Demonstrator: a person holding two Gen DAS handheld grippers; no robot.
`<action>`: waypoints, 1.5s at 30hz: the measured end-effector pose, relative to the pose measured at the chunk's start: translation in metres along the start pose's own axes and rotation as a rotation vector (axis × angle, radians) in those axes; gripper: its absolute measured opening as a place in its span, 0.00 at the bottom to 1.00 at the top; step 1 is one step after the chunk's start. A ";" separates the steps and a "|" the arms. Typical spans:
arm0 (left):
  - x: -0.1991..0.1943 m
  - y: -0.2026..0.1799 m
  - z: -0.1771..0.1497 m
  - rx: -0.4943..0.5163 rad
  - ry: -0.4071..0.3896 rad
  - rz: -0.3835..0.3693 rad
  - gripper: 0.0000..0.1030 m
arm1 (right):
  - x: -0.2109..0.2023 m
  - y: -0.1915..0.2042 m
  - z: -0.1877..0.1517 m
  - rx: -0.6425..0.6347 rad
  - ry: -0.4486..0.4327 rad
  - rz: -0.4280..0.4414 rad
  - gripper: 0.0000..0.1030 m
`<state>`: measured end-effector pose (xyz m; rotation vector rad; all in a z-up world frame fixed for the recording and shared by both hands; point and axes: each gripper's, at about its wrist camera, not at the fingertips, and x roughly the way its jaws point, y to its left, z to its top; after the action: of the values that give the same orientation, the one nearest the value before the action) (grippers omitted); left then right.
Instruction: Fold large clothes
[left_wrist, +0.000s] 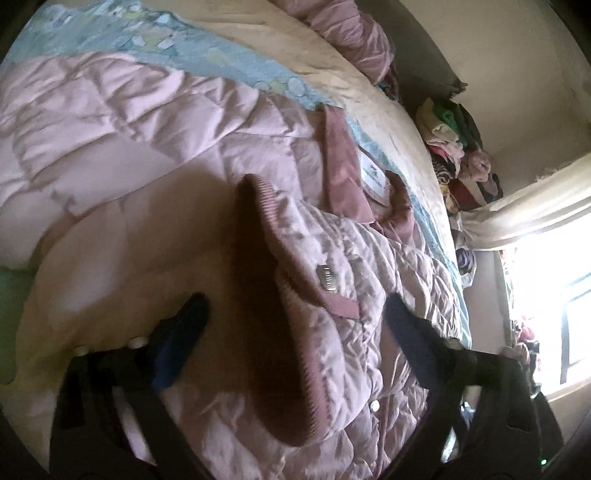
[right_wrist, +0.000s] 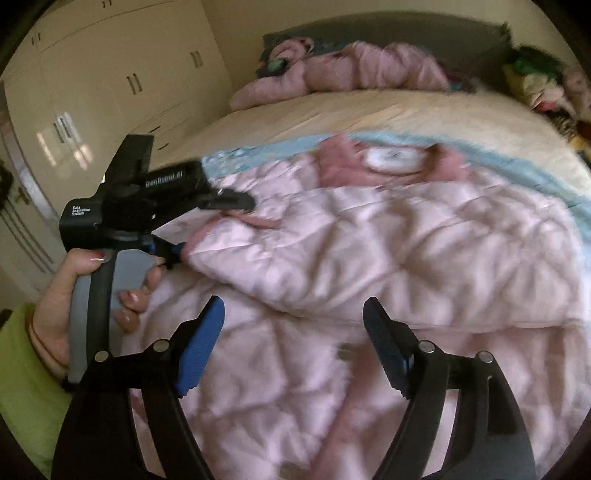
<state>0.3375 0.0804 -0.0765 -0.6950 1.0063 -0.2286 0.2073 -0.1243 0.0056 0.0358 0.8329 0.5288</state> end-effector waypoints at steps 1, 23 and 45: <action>0.001 -0.002 -0.001 0.003 -0.003 0.008 0.46 | -0.009 -0.007 -0.001 0.009 -0.013 -0.025 0.74; -0.063 -0.052 0.021 0.367 -0.265 0.219 0.09 | -0.090 -0.134 -0.004 0.252 -0.168 -0.311 0.74; -0.020 -0.007 0.000 0.365 -0.185 0.352 0.11 | 0.011 -0.163 0.055 0.208 -0.009 -0.369 0.74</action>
<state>0.3280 0.0848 -0.0585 -0.1962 0.8623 -0.0356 0.3230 -0.2514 -0.0024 0.0736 0.8589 0.0943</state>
